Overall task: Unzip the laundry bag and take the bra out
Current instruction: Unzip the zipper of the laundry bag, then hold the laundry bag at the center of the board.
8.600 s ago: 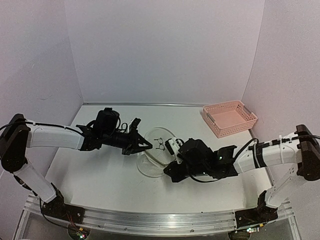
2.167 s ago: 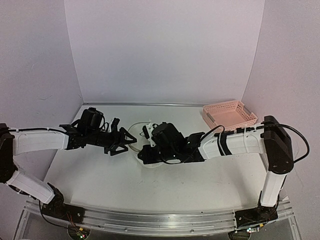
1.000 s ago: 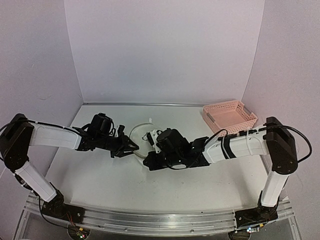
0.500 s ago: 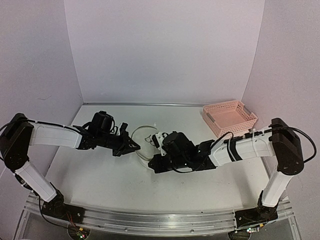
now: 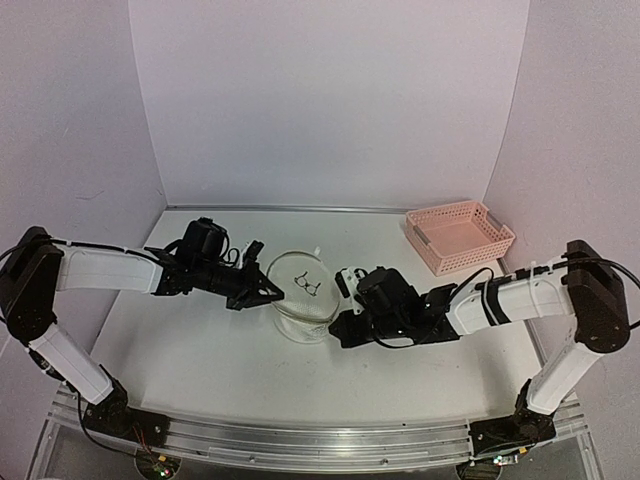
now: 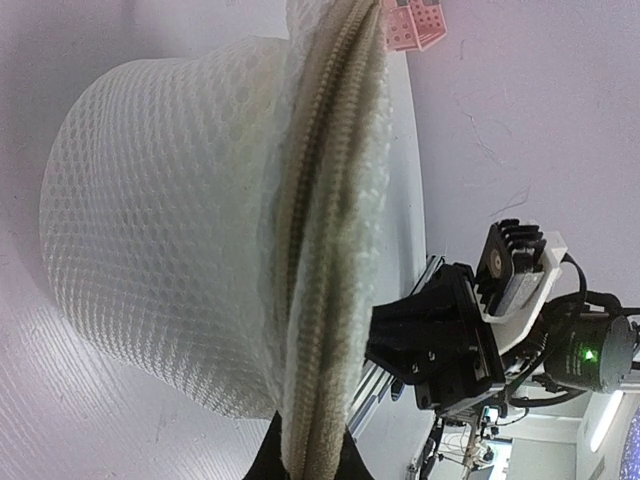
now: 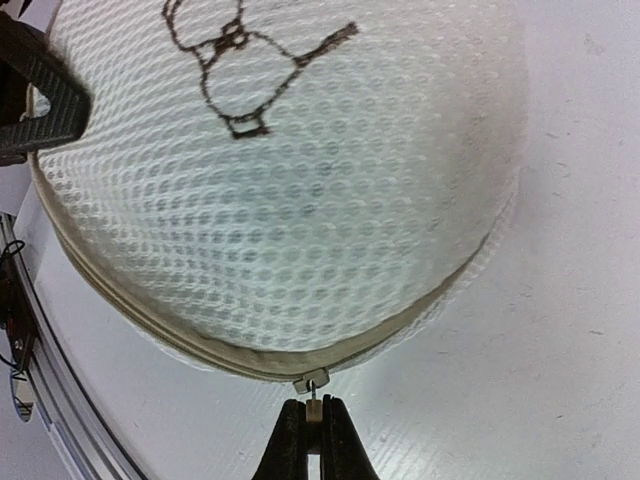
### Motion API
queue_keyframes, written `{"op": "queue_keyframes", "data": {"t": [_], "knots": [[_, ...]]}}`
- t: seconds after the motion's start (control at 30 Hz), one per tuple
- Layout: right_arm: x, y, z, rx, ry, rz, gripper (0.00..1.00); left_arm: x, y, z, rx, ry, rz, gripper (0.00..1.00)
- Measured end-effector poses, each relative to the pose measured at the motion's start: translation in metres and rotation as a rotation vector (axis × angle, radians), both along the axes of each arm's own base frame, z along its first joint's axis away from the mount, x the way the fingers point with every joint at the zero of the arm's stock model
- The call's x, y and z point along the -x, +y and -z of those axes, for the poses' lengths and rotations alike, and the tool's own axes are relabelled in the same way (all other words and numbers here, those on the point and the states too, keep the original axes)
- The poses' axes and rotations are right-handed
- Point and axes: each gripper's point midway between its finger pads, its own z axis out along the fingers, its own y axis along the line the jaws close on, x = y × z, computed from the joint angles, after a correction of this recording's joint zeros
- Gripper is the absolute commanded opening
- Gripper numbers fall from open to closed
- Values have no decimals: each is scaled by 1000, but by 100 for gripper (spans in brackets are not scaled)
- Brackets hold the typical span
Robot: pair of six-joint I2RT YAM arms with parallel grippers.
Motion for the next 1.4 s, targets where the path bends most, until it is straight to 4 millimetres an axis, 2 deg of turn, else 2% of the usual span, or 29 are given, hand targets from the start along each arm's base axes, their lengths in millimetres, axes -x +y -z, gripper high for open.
{"op": "queue_keyframes", "data": {"t": [0.23, 0.37, 0.47, 0.53, 0.67, 0.77, 0.87, 1.03, 1.17, 1.23, 1.4], "knots": [[-15, -27, -10, 27, -77, 10, 0, 4, -4, -14, -11, -52, 74, 0], [-17, -28, -19, 26, -114, -5, 0, 3, -5, -24, -17, -88, 102, 0], [-9, -26, -18, 30, -120, -32, 0, 3, -6, -29, -29, -105, 119, 0], [-2, -23, -17, 30, -119, -51, 0, 3, -7, -32, -39, -114, 131, 1], [15, -10, -20, 8, -115, -87, 0, -6, -9, -36, -82, -137, 141, 14], [22, -2, -22, -17, -101, -98, 0, -26, -11, -37, -141, -179, 116, 21], [27, 7, -19, -27, -76, -104, 0, -45, -8, -40, -205, -226, 73, 37], [28, 31, -10, -42, -20, -115, 0, -67, 9, -40, -331, -278, -24, 56], [24, 48, -7, -62, 19, -107, 0, -72, 30, -37, -432, -287, -97, 65], [22, 55, -8, -73, 31, -102, 0, -71, 36, -45, -440, -302, -119, 66], [18, 68, -16, -101, 37, -103, 0, -53, 53, -91, -368, -365, -179, 67]]}}
